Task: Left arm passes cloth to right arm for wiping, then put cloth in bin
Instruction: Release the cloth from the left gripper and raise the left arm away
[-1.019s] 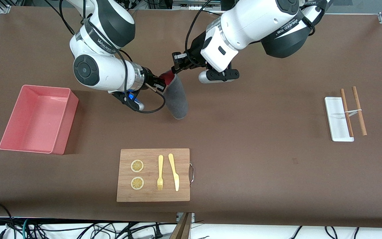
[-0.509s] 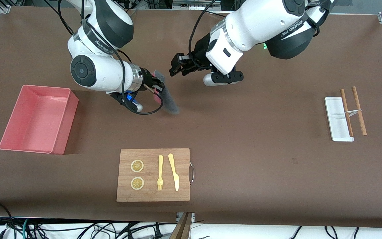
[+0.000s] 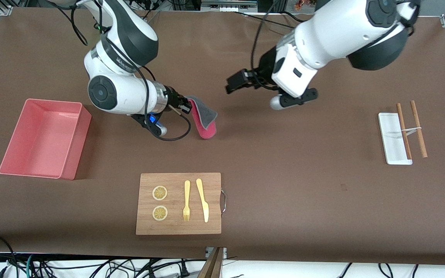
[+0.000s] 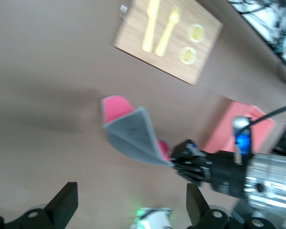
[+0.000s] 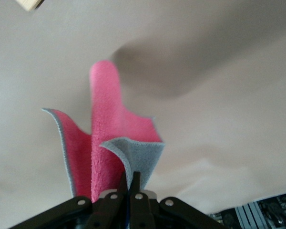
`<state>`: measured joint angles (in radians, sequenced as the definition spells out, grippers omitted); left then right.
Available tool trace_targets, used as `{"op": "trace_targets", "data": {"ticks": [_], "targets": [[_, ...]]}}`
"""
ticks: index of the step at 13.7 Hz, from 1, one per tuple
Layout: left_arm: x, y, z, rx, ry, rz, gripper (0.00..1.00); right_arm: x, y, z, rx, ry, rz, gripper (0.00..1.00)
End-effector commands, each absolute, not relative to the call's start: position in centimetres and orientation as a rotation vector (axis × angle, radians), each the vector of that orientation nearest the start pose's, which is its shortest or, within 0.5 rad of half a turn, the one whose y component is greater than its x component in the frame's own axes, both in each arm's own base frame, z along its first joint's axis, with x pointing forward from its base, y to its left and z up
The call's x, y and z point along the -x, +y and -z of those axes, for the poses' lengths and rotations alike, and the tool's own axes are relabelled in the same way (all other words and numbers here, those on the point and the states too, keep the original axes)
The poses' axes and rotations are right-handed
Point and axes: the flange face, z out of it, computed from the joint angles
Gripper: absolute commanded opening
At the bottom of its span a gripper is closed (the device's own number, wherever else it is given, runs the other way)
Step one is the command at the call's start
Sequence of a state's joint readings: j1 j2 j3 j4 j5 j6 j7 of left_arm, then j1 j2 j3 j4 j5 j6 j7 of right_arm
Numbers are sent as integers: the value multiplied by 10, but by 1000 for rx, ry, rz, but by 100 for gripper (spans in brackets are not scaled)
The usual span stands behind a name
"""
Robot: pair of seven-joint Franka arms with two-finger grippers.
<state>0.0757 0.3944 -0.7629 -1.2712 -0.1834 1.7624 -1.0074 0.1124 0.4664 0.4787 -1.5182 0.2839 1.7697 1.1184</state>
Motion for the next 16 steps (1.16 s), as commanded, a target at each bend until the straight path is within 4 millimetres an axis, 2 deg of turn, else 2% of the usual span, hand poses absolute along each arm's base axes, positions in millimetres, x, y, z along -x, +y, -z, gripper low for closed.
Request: {"op": "trace_targets", "data": {"ticks": [1,5,6,9,11,13,14,15,16], "targets": [[-564,-314,-597,3367,-482,-273,100,-566,364,-385,2744,878,-661,0],[-583,-232,-581,3214,-137,-275,100,-564,392,-365,2703,877,-621,0],[-581,-217,-583,3176,-48,-272,100,-563,395,-359,2707,874,-630,0],[-585,-154,-595,3145,155,-296,100,-560,393,-341,2723,874,-651,0],[-593,-107,-599,3156,242,-286,100,-566,375,-328,2779,865,-630,0],[-598,-73,-601,3162,338,-271,100,-570,349,-303,2824,826,-638,0],[-591,-63,-609,3140,315,-234,100,-578,329,-294,2839,818,-633,0],[-584,-69,-608,3115,295,-207,100,-583,314,-287,2855,783,-629,0],[-577,-61,-612,3107,230,-160,100,-590,296,-281,2871,757,-634,0]]}}
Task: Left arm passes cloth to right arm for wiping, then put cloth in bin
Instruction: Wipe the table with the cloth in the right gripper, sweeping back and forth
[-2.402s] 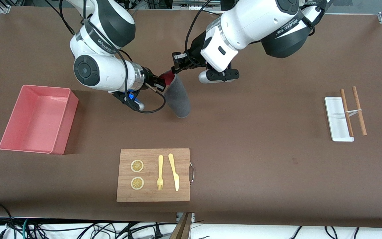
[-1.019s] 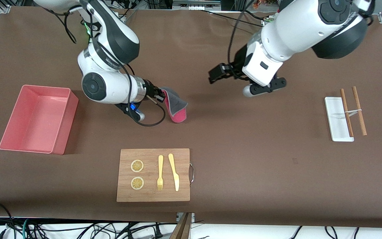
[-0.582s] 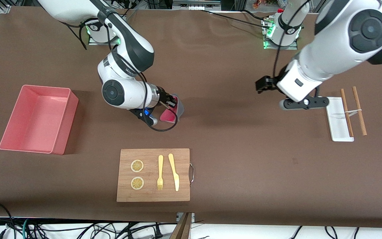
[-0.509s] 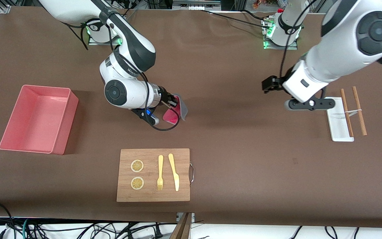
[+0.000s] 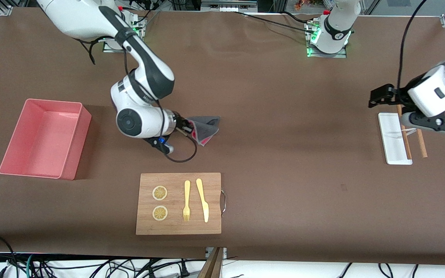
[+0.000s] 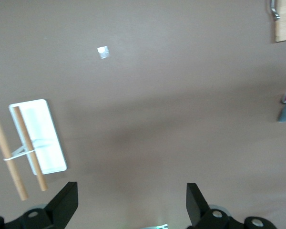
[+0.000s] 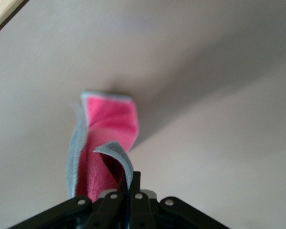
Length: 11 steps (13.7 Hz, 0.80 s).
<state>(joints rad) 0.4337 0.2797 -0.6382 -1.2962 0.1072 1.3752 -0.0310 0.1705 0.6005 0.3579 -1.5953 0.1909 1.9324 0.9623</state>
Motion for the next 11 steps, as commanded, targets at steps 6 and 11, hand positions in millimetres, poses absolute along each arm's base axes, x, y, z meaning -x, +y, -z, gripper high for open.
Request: {"op": "trace_targets", "data": {"ticks": [6,11], "targets": [[-541,-39,-578,3112,127,-31,100,-614,204,-266,2934,595,-680,0],[-551,-46,-576,3126,164,-33,100,-630,94,-276,2959,356,-701,0]]}}
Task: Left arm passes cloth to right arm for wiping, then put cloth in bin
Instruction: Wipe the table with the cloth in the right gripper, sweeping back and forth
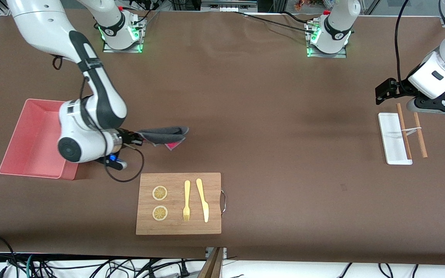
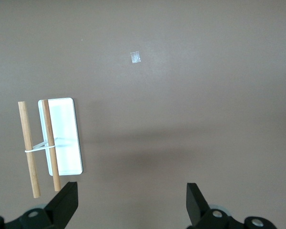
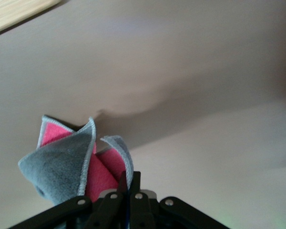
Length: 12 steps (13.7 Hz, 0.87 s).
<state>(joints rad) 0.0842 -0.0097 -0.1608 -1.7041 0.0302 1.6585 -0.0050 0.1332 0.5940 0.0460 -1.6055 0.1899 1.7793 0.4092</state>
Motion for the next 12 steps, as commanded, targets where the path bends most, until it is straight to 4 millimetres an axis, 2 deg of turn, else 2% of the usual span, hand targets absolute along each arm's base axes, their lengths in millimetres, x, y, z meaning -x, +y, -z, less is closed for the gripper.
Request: {"op": "trace_targets", "data": {"ticks": [1,4,7,9,12], "targets": [[-552,-47,-576,3152,161,-35,100,-631,73,-277,2961,310,-708,0],[-555,-55,-572,3162,177,-40,100,-639,22,-288,2986,183,-660,0],[-554,-58,-572,3158,189,-43,100,-651,5,-307,3120,32,-608,0],[-553,-64,-572,3155,199,-41,100,-651,15,-308,3115,47,-605,0],[-554,-65,-571,3154,202,-43,100,-649,60,-305,3114,172,-600,0]]}}
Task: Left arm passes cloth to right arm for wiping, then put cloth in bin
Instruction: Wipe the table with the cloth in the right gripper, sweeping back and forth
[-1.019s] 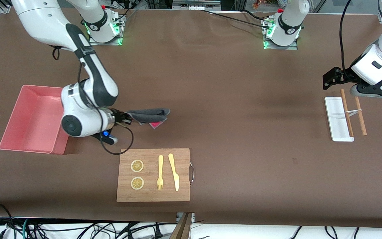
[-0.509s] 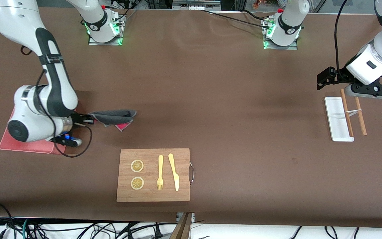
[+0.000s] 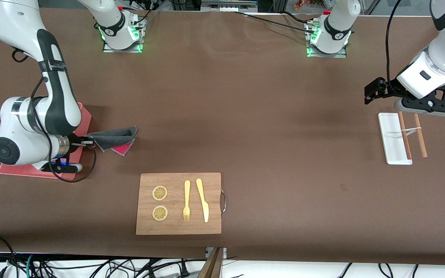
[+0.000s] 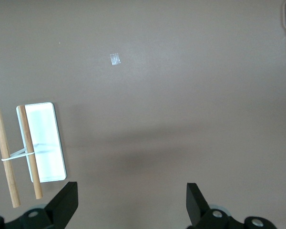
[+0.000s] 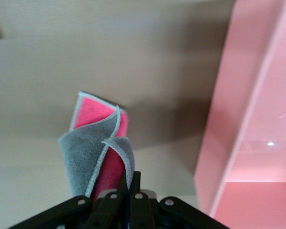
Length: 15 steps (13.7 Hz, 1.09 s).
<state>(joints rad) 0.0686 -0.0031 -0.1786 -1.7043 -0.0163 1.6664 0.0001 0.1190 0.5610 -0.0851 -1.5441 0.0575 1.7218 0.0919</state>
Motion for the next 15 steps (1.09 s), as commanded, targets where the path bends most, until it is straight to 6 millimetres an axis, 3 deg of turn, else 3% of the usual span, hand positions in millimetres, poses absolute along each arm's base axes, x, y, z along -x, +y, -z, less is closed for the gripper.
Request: {"op": "trace_targets", "data": {"ticks": [1,9,15], "targets": [[-554,-64,-572,3153,202,-38,100,-648,76,-304,3110,211,-598,0],[-554,-64,-572,3152,204,-40,100,-632,220,-297,3038,533,-489,0],[-554,-65,-572,3152,204,-38,100,-601,327,-300,2929,727,-433,0]]}}
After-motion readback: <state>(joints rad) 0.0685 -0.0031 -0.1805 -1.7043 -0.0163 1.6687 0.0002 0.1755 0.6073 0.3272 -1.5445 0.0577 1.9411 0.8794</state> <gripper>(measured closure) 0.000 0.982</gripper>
